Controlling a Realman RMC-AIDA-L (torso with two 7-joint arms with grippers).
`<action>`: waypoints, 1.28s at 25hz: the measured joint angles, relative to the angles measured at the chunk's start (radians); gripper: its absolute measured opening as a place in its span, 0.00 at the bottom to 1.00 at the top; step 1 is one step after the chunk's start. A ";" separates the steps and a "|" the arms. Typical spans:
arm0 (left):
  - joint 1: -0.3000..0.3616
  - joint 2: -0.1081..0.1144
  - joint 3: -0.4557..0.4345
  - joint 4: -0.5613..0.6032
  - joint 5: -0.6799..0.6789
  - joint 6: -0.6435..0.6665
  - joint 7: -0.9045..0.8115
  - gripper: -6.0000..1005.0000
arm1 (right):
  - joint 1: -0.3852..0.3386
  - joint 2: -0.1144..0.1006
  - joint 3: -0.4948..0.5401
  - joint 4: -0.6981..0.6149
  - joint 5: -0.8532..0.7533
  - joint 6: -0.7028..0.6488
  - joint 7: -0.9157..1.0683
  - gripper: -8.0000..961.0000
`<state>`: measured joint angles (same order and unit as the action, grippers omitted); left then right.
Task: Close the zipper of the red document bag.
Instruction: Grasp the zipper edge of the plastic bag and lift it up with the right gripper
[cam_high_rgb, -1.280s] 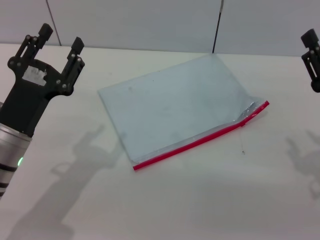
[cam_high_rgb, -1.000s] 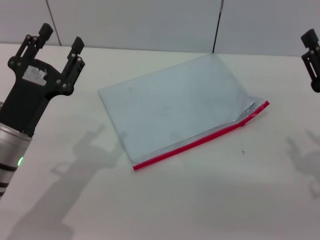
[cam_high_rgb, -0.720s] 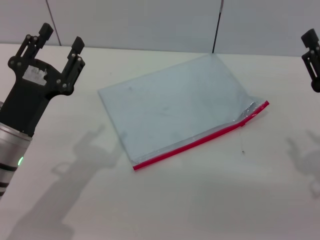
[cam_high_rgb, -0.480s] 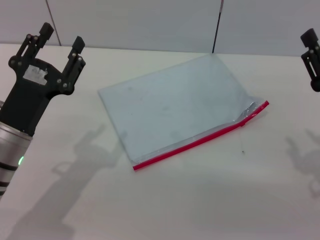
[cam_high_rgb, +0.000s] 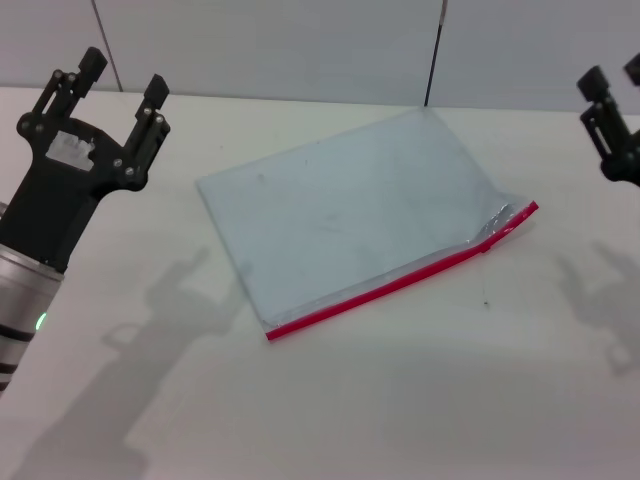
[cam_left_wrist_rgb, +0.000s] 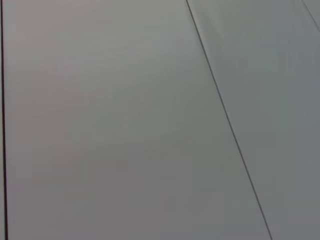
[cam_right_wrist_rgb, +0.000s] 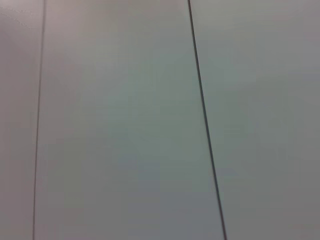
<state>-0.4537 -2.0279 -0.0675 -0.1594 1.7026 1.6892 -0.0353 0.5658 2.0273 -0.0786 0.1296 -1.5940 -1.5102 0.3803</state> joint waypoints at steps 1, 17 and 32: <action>0.000 0.000 0.000 0.000 0.000 0.000 0.000 0.62 | 0.000 0.000 0.000 0.000 0.000 0.000 0.000 0.58; 0.001 0.002 0.000 0.000 0.000 0.000 0.000 0.62 | 0.121 -0.008 -0.506 -0.316 0.000 0.560 0.854 0.58; -0.002 0.002 0.000 0.000 0.000 0.000 0.000 0.62 | 0.127 -0.018 -0.717 -0.377 -0.112 0.722 1.168 0.58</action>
<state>-0.4553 -2.0263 -0.0675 -0.1595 1.7025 1.6890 -0.0353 0.6923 2.0094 -0.7955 -0.2469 -1.7064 -0.7878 1.5478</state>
